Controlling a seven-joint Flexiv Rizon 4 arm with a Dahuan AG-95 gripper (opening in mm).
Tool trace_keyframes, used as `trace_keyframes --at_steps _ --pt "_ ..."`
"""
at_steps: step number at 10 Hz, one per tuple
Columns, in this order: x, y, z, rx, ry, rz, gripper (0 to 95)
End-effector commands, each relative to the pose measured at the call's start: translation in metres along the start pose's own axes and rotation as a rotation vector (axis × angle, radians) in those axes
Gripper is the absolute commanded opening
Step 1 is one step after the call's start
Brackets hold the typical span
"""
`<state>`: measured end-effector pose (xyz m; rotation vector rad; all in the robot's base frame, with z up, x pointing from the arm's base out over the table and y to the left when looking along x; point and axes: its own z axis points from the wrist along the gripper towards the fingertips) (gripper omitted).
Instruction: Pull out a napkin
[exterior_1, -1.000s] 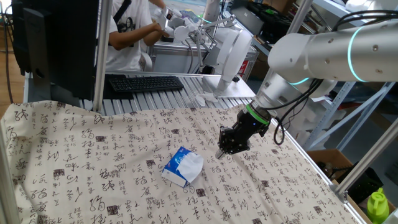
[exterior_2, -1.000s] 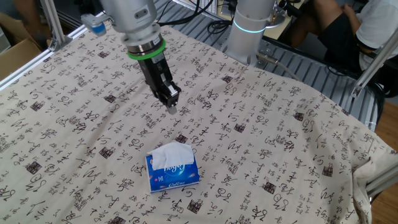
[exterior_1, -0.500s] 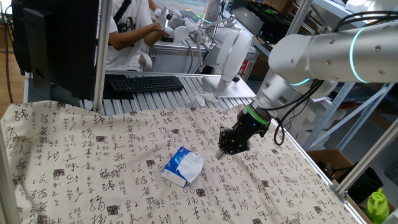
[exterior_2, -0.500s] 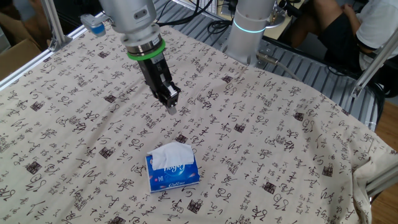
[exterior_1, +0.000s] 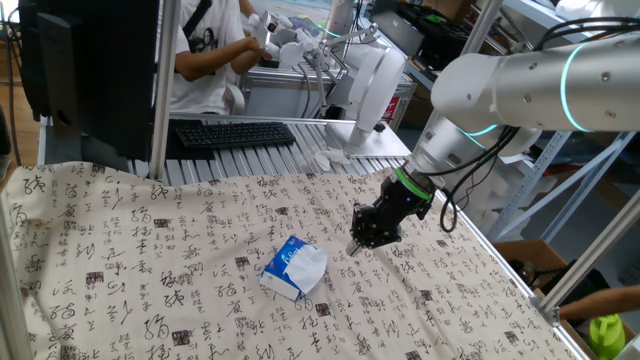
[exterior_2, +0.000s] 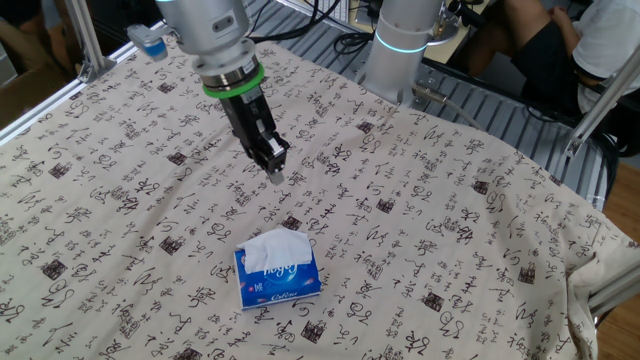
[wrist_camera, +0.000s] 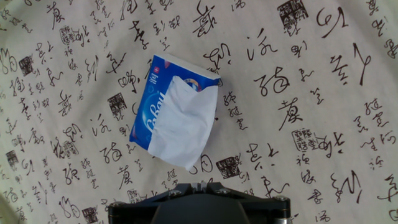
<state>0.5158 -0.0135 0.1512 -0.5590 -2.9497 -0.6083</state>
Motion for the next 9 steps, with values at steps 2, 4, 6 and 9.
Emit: trace_keyframes --at_steps 2,4,6,9 --pt "0.0019 -0.0004 -0.0005 -0.009 0.0 0.0 0.0" --pt "0.0019 -0.0004 -0.0005 -0.014 0.0 0.005 0.0" --pt "0.0019 -0.0004 -0.0005 -0.012 -0.002 0.022 0.0" --pt "0.0019 -0.0004 -0.0005 -0.012 0.004 0.076 0.0"
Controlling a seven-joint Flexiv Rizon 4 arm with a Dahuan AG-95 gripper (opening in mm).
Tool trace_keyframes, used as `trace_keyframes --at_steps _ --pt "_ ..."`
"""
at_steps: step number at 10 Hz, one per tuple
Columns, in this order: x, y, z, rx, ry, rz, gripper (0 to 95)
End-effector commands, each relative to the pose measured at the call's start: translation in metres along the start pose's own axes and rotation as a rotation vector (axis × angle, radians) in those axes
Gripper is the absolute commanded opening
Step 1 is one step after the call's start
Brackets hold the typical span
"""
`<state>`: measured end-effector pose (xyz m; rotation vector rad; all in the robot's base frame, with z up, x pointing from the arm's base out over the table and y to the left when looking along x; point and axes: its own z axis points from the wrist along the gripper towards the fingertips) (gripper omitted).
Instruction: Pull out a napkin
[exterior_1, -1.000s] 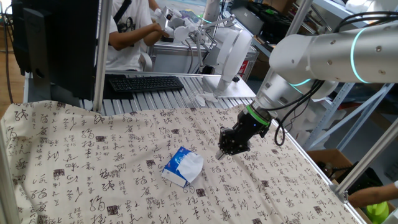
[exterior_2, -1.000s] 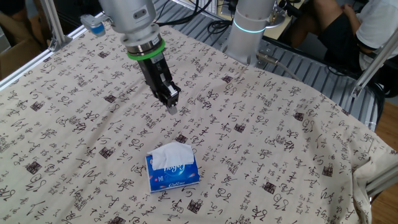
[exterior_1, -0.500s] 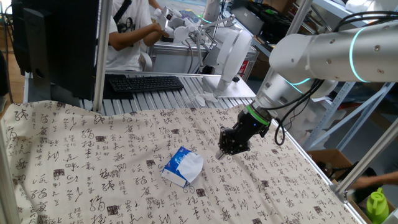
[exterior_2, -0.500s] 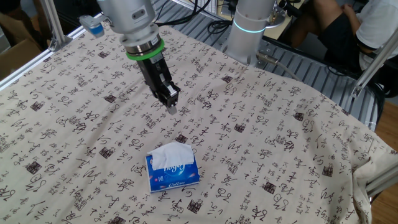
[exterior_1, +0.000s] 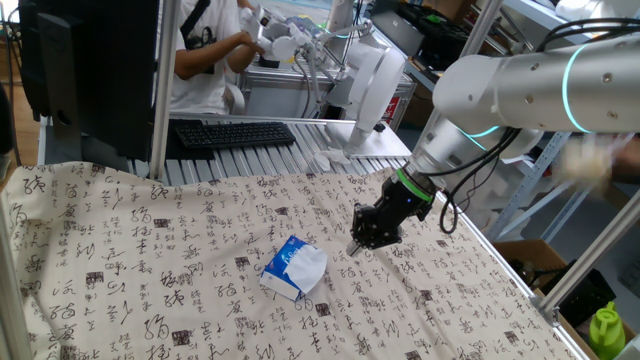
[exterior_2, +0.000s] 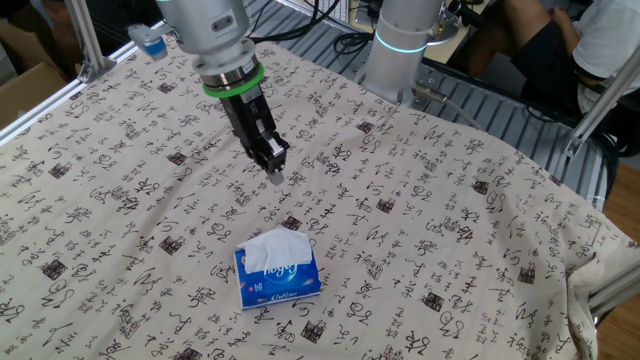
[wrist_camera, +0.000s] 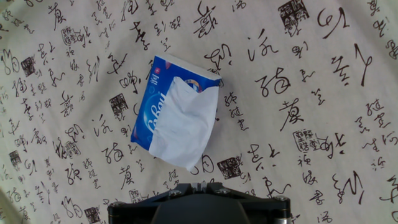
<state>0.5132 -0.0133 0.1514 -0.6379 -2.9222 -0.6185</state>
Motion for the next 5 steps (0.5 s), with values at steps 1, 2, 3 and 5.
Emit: trace_keyframes --at_steps 1,2,3,5 --pt "-0.0006 0.0003 -0.0004 -0.001 0.004 0.048 0.0" --pt "-0.0006 0.0003 -0.0004 -0.001 0.004 0.056 0.0" --pt "-0.0006 0.0003 -0.0004 -0.003 0.005 0.076 0.0" --pt "-0.0006 0.0003 -0.0004 -0.008 0.004 0.102 0.0"
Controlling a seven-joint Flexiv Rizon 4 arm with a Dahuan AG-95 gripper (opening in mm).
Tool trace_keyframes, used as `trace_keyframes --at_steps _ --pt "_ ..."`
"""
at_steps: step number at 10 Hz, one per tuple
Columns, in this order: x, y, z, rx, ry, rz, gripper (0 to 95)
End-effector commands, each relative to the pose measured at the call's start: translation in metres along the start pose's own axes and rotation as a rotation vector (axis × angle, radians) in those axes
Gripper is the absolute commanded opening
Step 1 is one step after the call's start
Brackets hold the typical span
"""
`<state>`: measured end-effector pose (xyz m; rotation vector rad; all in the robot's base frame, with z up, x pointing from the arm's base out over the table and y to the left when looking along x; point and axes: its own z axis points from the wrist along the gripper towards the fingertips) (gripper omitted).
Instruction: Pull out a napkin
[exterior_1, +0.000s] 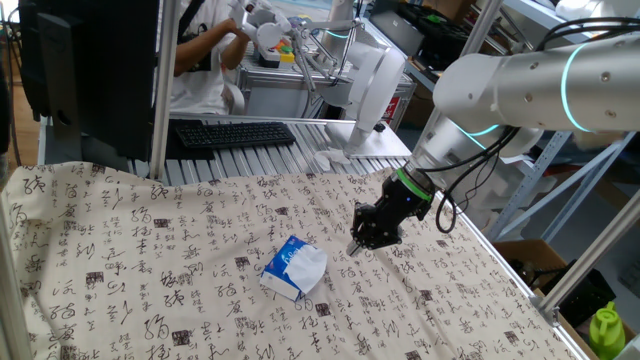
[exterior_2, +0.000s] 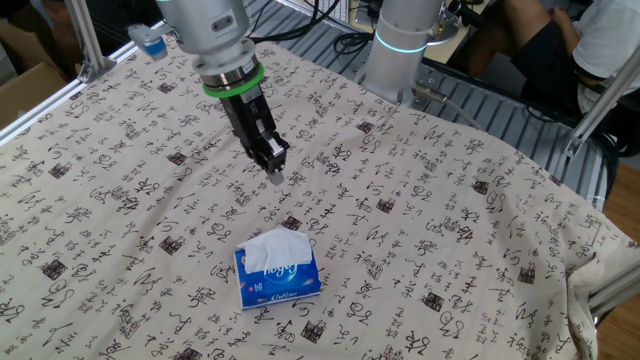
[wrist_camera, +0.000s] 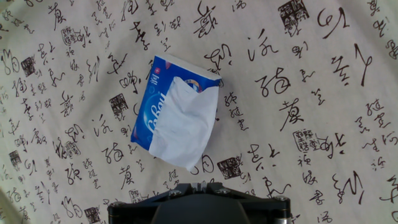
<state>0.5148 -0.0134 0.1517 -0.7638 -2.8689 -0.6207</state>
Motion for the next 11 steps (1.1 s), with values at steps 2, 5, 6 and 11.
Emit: trace_keyframes --at_steps 2,5,6,11 --pt "0.0008 -0.0003 -0.0001 0.002 0.001 0.021 0.0" --pt "0.0008 -0.0003 -0.0001 0.004 0.0 0.025 0.0" --pt "0.0006 -0.0002 0.0003 0.006 -0.002 0.026 0.0" --pt "-0.0012 0.0 0.0019 0.02 0.002 0.023 0.0"
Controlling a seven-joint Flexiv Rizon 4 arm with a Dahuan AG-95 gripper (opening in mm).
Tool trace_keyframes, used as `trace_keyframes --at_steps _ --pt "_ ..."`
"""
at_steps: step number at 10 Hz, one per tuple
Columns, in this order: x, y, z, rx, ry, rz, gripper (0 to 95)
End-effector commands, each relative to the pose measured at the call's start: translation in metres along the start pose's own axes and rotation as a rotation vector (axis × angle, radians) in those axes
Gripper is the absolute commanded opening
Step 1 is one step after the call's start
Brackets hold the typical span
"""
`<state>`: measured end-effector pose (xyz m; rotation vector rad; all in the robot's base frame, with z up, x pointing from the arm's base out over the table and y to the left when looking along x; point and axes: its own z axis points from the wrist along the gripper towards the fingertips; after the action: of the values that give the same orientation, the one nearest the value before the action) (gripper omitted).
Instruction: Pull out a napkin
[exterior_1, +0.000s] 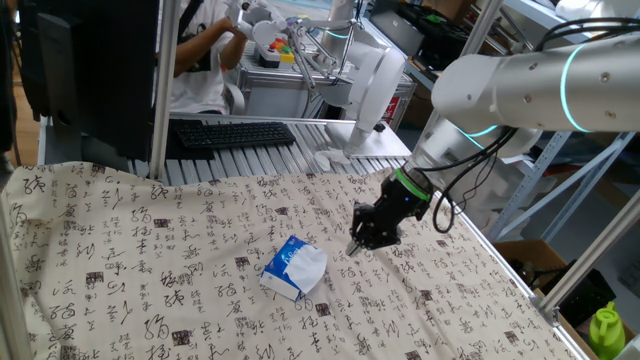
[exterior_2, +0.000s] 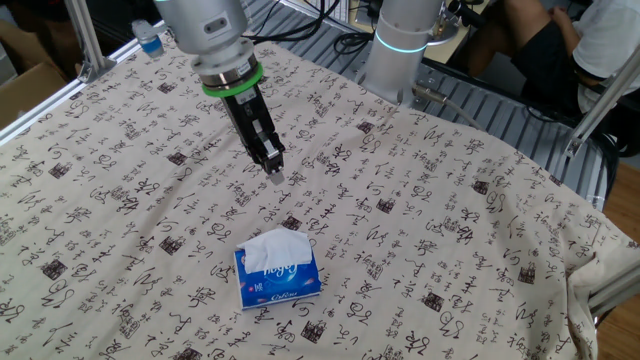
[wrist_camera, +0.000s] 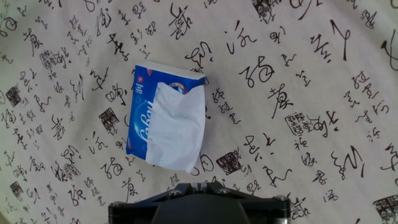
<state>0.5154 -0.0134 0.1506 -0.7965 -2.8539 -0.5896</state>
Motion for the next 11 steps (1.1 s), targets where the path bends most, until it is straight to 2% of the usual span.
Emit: trace_keyframes --at_steps 1,6,11 --pt "-0.001 0.0 0.001 0.007 0.001 -0.009 0.0" --pt "-0.012 -0.004 0.006 0.019 0.007 -0.027 0.0" --pt "-0.018 -0.005 0.023 0.019 -0.004 -0.024 0.0"
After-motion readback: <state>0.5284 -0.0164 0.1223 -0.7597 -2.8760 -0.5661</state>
